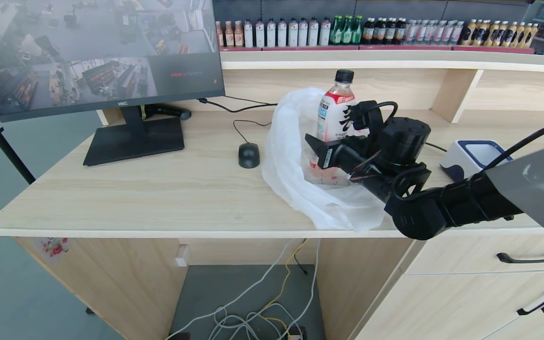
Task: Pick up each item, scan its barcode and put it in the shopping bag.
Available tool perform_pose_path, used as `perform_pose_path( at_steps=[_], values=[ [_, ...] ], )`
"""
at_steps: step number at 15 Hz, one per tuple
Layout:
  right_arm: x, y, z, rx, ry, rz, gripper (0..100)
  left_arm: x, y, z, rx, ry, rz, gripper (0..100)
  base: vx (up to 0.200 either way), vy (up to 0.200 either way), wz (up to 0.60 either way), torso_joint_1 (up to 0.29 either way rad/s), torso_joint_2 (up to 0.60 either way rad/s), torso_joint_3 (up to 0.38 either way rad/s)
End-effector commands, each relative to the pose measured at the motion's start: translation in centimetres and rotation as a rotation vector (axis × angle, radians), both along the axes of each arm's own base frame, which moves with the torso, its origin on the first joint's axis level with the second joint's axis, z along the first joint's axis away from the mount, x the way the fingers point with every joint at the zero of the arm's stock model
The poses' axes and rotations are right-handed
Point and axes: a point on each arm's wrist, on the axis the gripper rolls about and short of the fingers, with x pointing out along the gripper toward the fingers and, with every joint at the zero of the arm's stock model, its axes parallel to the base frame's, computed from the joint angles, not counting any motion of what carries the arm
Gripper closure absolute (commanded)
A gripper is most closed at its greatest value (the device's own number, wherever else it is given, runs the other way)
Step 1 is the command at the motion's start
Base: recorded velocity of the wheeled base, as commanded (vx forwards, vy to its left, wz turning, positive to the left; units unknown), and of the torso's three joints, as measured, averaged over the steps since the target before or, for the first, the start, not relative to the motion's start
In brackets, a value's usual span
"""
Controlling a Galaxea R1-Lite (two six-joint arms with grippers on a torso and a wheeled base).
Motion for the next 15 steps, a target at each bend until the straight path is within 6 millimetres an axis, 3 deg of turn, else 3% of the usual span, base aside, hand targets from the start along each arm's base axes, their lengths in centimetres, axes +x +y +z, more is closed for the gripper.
perform_pose_path(
  at_steps=[1, 15],
  values=[
    [0.08, 0.06, -0.26, -0.002, 0.008, 0.001, 100, 0.00, 0.00, 0.00, 0.000, 0.000, 0.000, 0, 0.000, 0.000, 0.00, 0.000, 0.00, 0.000],
    [-0.19, 0.21, -0.06, -0.004, 0.006, 0.002, 100, 0.00, 0.00, 0.00, -0.002, 0.000, 0.000, 0, 0.000, 0.000, 0.00, 0.000, 0.00, 0.000]
  ],
)
